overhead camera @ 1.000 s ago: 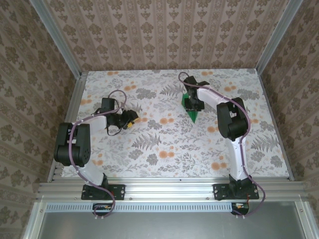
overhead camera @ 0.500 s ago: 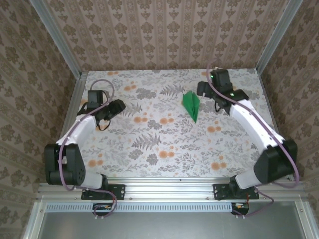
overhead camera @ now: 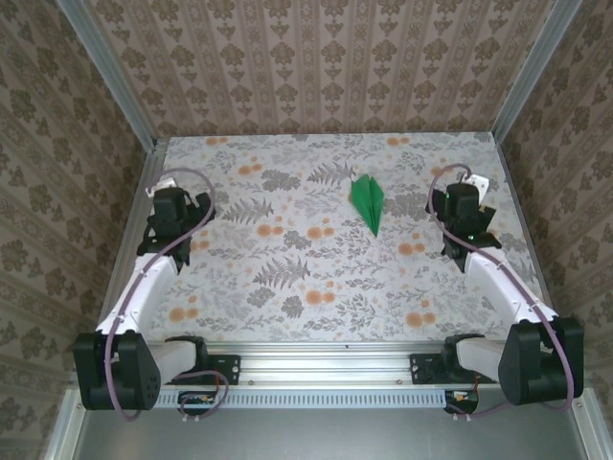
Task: Fold a paper plane with a square sheet of paper (pick it up from the middle)
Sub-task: Reset both arms
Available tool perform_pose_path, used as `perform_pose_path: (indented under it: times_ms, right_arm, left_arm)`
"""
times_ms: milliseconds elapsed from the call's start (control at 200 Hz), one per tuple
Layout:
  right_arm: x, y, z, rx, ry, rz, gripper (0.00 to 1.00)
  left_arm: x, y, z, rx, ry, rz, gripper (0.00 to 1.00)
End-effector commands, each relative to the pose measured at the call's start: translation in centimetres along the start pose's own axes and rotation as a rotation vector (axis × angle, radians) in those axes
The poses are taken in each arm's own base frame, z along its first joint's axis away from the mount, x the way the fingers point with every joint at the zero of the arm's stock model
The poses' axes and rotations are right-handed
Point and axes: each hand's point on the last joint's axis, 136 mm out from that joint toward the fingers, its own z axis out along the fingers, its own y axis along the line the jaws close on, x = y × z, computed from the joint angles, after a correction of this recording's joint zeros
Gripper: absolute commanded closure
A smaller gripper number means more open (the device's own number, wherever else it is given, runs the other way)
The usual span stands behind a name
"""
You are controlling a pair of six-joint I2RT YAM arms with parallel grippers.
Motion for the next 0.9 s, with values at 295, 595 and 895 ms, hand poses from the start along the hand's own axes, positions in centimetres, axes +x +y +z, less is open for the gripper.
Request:
perform_pose_path:
  times_ms: [295,595,895]
  right_arm:
    - [2.8,1.5,1.4,-0.139,-0.226,-0.081,0.0]
    - [4.4,4.7,3.4,-0.274,-0.241,-0.114,0.0]
    - [5.5,5.4,4.2,-0.302,-0.24,-0.126,0.0]
  left_arm:
    - [2.2,2.7,2.4,-0.063,-0.168,0.205,0.0]
    - [2.9,-0.2,3.9,0.173,-0.247,0.257,0.0]
    - [4.4,-0.6,6.0,0.19,-0.205,0.267,0.0]
